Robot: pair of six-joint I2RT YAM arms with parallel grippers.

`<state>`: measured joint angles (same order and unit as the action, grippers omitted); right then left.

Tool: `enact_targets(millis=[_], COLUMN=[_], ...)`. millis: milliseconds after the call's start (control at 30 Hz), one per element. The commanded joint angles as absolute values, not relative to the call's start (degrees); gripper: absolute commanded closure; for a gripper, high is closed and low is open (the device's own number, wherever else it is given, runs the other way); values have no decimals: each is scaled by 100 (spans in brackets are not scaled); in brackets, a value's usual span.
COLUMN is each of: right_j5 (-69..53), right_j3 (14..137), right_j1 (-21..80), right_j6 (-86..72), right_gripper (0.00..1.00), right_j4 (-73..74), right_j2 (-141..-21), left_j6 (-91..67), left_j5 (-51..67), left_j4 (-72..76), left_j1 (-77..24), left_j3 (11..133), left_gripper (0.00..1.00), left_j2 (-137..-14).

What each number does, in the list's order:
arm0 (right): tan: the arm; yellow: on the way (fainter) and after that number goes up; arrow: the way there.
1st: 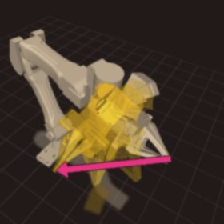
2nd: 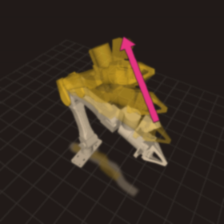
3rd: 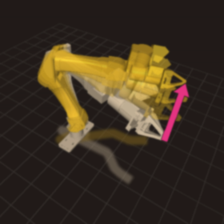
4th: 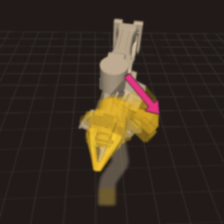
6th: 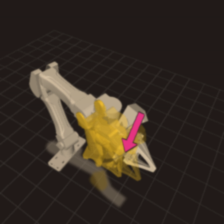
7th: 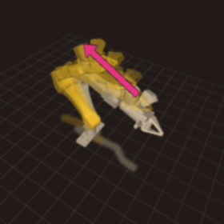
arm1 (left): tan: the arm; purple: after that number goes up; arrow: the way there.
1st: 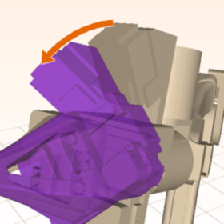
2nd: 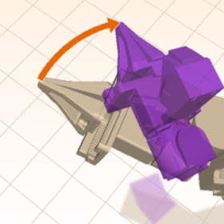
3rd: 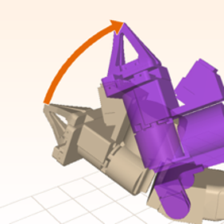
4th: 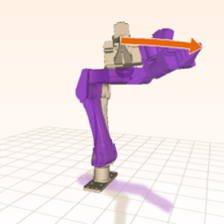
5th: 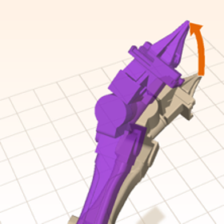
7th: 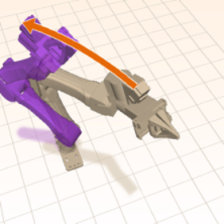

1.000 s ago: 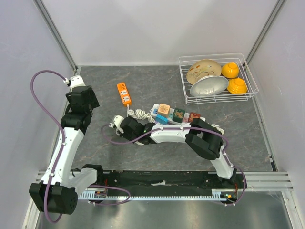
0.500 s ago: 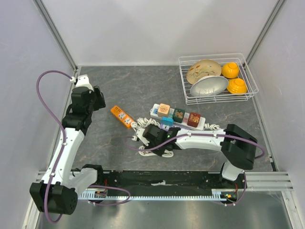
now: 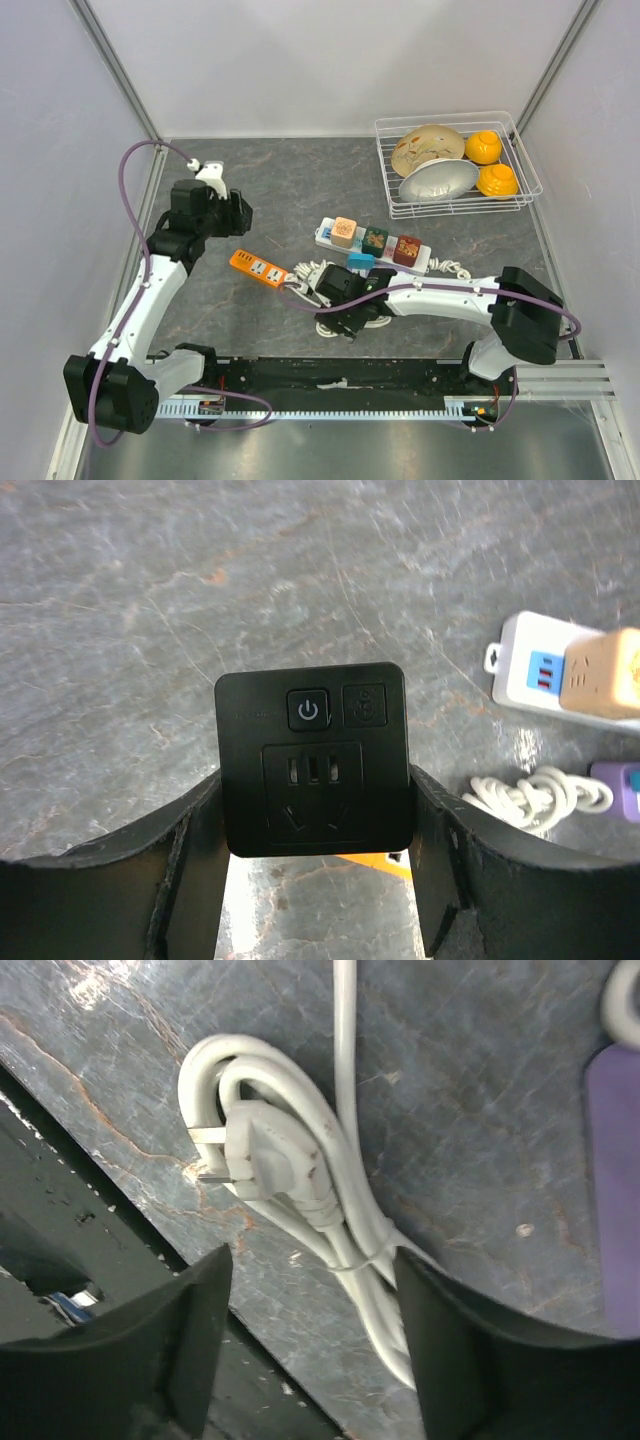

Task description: Insert the plug

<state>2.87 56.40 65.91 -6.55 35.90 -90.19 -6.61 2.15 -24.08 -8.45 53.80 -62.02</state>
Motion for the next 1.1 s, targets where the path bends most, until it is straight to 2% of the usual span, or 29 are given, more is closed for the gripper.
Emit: enact_targets(millis=[0, 67, 133, 333, 533, 633, 1067], right_j5=[702, 878, 1089, 765, 695, 502, 202], right_j3=[5687, 5634, 5503, 4880, 4054, 3719, 3481], right_j1=[6522, 6390, 6076, 4732, 4036, 3789, 3507], right_j6=[-598, -563, -554, -799, -940, -1098, -1169], right_gripper=[18, 6, 2, 2, 2, 2, 2], right_j4=[2921, 2647, 2216, 1004, 53, -395, -571], right_j2=[-8430, -8140, -7842, -6998, -6391, -6215, -5959], left_j6=[-290, -246, -185, -141, -18, 157, 264], left_j5=[229, 71, 18, -201, -359, -509, -606], left_j4=[-2872, -3277, -3488, -4385, -4711, -4702, -3692], left_j1=[-1177, -1370, -1511, -1924, -2004, -2021, -2188], left_j3=[5817, 5906, 6055, 6539, 6794, 6715, 5748], left_gripper=[98, 98, 98, 98, 98, 98, 98], left_j2=[-6389, -6574, -6714, -7426, -7602, -7646, -7287])
